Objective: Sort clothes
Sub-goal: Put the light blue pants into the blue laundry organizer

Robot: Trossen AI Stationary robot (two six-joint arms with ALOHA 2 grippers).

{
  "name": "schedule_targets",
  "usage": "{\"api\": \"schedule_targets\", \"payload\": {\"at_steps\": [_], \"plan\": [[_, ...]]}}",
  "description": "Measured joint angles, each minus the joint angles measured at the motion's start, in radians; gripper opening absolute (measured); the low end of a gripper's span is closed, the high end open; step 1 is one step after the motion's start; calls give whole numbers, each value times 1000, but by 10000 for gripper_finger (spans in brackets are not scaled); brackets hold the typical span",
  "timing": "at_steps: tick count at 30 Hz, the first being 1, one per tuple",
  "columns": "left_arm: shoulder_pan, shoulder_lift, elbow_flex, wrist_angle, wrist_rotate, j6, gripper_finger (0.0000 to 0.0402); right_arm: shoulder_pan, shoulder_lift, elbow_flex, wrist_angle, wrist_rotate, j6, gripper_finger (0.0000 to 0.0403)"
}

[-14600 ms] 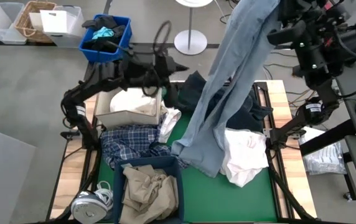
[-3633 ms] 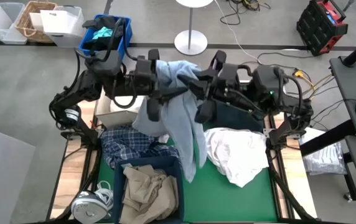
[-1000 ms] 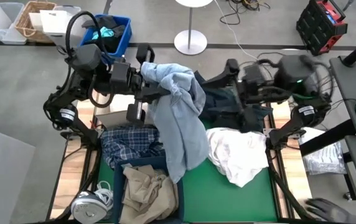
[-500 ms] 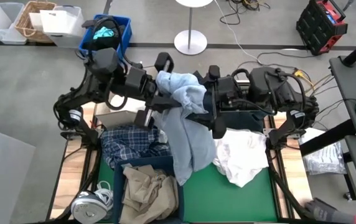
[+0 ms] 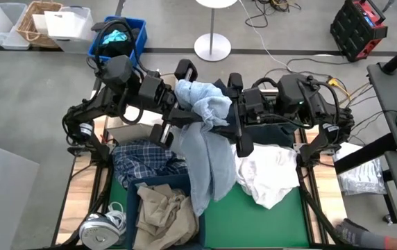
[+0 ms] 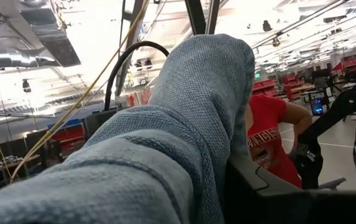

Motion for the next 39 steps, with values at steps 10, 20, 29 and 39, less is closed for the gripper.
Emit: {"api": "schedule_targets", "payload": {"at_steps": [10,20,29,39], "plan": [[0,0,0,-8,-16,1,75,-5,1,-1,21,-2,-60,45],[-1,-2,1,-11,-112,-16,86,-6,1,-2,41,4,-50,45],[-1,-5,1,-32,-125,-48,178,-7,1,-2,40,9,-48,45],[0,-5,0,-42,-127,-47,224,-7,1,-2,39,8,-47,45]]}}
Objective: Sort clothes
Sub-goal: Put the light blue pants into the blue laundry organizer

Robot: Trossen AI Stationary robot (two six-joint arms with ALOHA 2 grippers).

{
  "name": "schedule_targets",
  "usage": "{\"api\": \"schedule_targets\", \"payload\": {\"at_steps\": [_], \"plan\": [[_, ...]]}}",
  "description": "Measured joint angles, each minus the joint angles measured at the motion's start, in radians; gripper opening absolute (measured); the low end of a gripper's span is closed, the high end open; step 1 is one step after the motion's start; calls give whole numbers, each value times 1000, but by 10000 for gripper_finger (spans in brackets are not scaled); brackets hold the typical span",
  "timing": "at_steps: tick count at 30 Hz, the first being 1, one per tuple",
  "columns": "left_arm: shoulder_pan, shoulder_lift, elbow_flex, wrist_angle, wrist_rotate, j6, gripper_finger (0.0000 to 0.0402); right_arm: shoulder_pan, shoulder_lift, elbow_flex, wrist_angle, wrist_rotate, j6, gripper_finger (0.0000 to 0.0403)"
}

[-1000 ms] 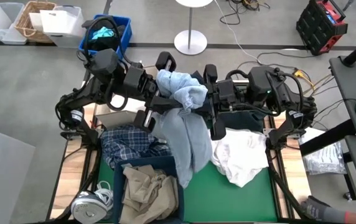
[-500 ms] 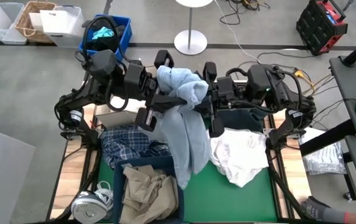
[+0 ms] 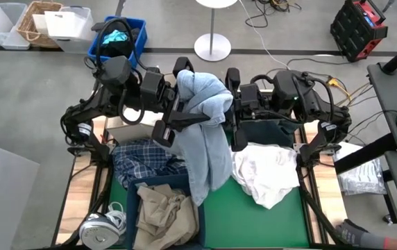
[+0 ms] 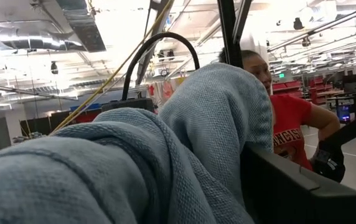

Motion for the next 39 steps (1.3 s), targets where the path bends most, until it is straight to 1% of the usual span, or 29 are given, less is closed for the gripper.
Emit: {"api": "schedule_targets", "payload": {"at_steps": [3,6,7,10,12,18,20,25,29,32,39], "plan": [[0,-8,-1,-18,0,6,224,0,0,0,-2,0,-1,45],[0,-30,-2,-77,-7,5,224,0,0,-1,-9,0,-1,45],[0,-39,-2,-105,-24,5,224,0,0,-1,-13,10,-5,45],[1,-68,-2,-202,-82,1,224,0,-6,-2,-44,84,-17,45],[1,-84,-2,-241,-100,-1,224,0,-10,-2,-55,94,-17,45],[1,-108,-3,-271,-108,-39,224,1,-15,-2,-50,97,-35,45],[0,-112,-3,-275,-144,-77,224,1,-14,-2,-50,98,-34,45],[0,-127,-3,-332,-199,-99,235,1,-14,-2,-47,98,-34,45],[1,-139,-3,-371,-205,-114,249,1,-16,-1,-45,99,-20,45],[1,-155,-3,-406,-205,-114,255,2,-17,-1,-46,133,-18,45],[1,-176,-1,-517,-205,-114,256,1,-31,-1,-43,154,-29,45]]}}
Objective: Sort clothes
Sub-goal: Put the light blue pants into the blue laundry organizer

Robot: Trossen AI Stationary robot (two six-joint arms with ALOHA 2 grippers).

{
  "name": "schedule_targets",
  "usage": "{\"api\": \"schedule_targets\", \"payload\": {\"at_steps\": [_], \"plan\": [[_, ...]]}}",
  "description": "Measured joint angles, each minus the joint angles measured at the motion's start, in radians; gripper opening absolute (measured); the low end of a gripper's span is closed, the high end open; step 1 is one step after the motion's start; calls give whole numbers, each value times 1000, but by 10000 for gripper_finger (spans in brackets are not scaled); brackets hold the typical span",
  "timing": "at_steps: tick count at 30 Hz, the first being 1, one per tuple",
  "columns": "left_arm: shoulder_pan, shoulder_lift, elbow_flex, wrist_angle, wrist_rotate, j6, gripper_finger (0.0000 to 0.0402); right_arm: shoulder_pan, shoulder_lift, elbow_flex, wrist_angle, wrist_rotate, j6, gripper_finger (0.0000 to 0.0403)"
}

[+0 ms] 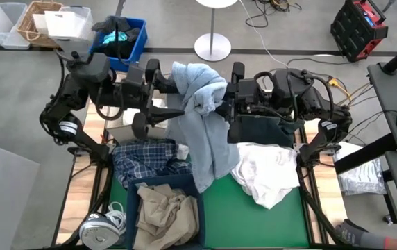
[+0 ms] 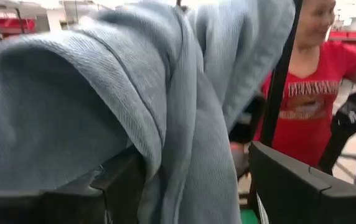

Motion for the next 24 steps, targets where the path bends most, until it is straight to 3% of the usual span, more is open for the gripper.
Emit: {"api": "schedule_targets", "payload": {"at_steps": [5,8,11,17,24], "plan": [[0,-27,0,-69,-3,-2,256,0,-15,0,29,-1,2,45],[-1,-47,0,-72,-62,-19,256,0,-34,3,54,-17,20,45],[0,-77,0,-81,-119,-38,256,1,-41,5,79,-111,53,45],[0,-130,0,-81,-122,-69,256,6,-40,3,83,-241,157,45],[0,-174,0,-70,-123,-136,256,58,8,3,141,-293,155,45]]}}
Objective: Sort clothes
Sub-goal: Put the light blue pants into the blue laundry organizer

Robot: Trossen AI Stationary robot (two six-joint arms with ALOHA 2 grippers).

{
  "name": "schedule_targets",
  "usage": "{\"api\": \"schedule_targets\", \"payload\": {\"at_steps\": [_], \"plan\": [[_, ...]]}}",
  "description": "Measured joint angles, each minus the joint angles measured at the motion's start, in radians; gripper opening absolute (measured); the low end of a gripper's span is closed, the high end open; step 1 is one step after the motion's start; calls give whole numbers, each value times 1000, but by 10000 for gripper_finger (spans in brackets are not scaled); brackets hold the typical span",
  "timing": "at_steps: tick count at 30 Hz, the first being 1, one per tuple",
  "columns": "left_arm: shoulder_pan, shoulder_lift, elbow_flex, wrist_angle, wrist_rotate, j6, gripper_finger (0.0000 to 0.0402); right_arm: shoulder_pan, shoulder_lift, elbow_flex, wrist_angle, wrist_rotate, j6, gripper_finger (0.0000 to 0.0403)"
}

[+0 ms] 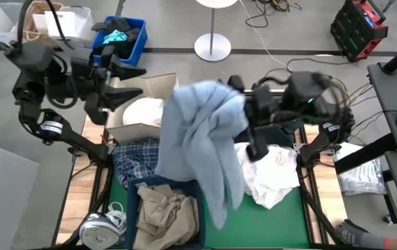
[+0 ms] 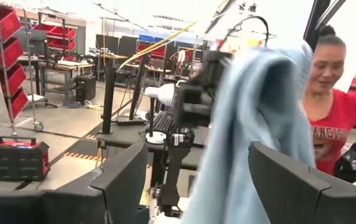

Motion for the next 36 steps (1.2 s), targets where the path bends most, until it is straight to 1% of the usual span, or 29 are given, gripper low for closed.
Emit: {"api": "schedule_targets", "payload": {"at_steps": [4,11,14,17,20,26,29,33,36], "plan": [[0,-10,0,2,0,-37,256,42,57,-1,62,1,-10,45],[0,-32,0,3,1,-48,256,89,163,-1,225,36,0,44],[0,-39,0,32,1,-131,256,104,215,-1,270,79,-7,44],[0,-51,0,46,15,-183,256,109,252,-2,301,86,-35,44],[0,-65,0,31,58,-165,256,109,281,-2,321,89,-40,44],[0,-87,0,19,70,-160,256,112,325,-2,331,102,-34,44],[0,-97,0,4,80,-160,256,120,330,-2,352,133,-76,44],[0,-111,0,-29,80,-141,256,129,346,-2,458,142,-123,44],[0,-121,0,-35,80,-126,256,137,369,-2,561,143,-112,44]]}}
